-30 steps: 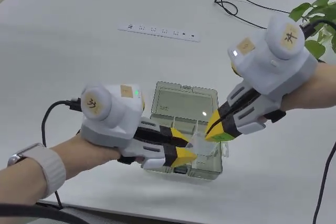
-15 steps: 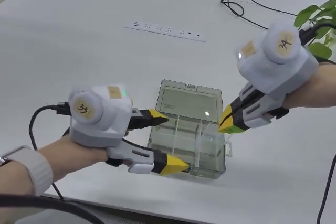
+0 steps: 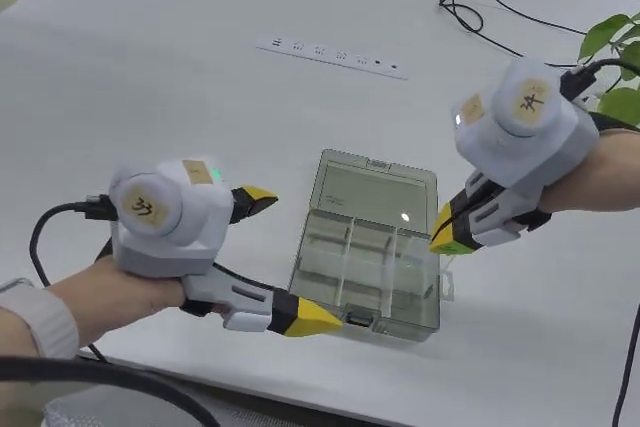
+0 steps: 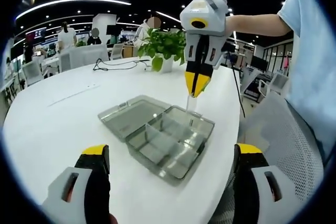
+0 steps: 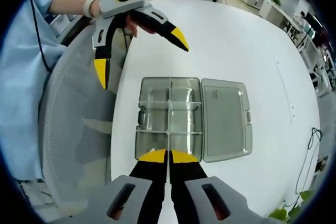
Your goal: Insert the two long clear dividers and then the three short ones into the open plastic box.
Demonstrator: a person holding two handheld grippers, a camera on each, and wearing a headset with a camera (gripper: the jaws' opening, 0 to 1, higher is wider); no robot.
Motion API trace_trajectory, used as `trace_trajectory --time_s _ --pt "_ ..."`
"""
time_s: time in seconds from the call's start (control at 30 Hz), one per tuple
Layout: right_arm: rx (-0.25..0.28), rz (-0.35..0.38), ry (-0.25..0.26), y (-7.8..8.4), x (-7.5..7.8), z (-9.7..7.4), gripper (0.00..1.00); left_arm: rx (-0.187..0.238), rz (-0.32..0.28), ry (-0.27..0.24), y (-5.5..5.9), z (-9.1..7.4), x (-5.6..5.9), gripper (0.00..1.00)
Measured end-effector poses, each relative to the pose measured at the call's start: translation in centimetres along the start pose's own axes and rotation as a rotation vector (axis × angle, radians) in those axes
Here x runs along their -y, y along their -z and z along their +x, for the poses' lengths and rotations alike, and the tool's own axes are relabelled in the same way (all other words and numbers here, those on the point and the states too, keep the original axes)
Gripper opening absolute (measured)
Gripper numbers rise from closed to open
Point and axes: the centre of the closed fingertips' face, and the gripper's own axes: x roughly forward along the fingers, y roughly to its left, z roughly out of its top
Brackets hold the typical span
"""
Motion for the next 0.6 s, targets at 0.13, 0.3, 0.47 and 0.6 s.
trace_trajectory --time_s 0.13,0.3,0.47,0.6 --pt "-0.012 0.001 -0.008 0.1 -0.2 0.3 0.02 0.01 -0.012 -0.013 0.0 -0.5 0.1 1.0" --pt "-0.016 -0.001 -0.01 -0.1 -0.5 0.6 0.02 0.008 -0.02 -0.018 0.3 -0.8 0.2 1.0" --pt "-0.029 -0.005 -0.017 -0.1 -0.6 1.0 0.02 0.008 -0.028 -0.02 0.5 -0.9 0.4 1.0" --pt "-0.038 -0.009 -0.02 0.0 -0.6 1.3 0.02 0.012 -0.037 -0.02 0.5 -1.0 0.4 1.0"
